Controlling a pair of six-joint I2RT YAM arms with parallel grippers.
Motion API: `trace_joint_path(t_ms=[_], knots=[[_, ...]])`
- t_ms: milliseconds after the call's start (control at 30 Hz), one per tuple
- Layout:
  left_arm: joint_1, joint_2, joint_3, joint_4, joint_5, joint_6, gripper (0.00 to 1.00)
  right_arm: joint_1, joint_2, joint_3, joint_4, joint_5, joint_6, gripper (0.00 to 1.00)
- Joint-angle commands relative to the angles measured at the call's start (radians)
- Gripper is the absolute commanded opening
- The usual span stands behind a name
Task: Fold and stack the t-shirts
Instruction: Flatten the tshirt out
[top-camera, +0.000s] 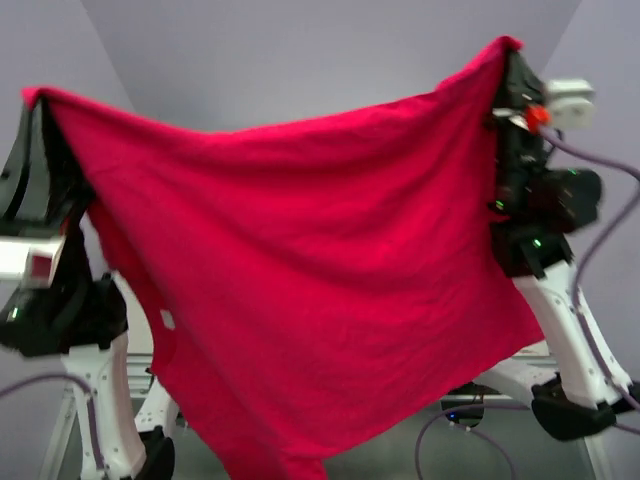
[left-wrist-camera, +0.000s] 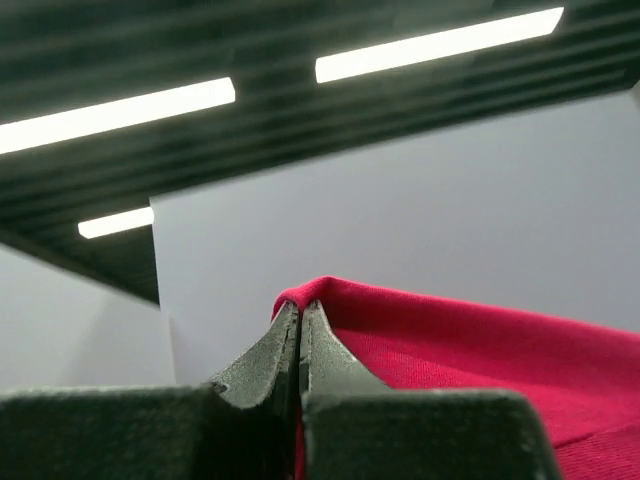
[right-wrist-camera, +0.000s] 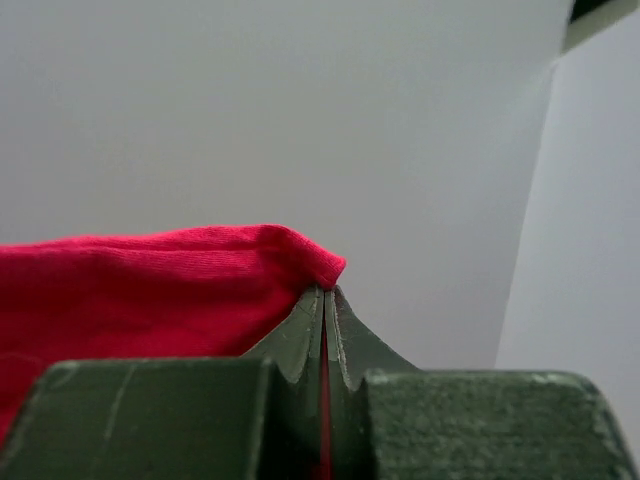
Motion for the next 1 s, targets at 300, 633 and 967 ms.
trace_joint_path(t_ms=[300,633,967], knots=[[-0.120,0.656,-0.100,0.017,-0.210,0.026,0.00,-0.130,0.474,-0.050,-0.048,0.052,0.286,0.00],[-0.091,1.069,-0.213,-0.026,-0.268,-0.017,0.00,-0.200,0.982,0.056,-0.138,0.045,0.374,0.00],[-0.086,0.961,-0.177,-0.018,-0.244,-0.025,0.00,-0.202,0.810,0.004,-0.042,0.059,0.320,0.00]])
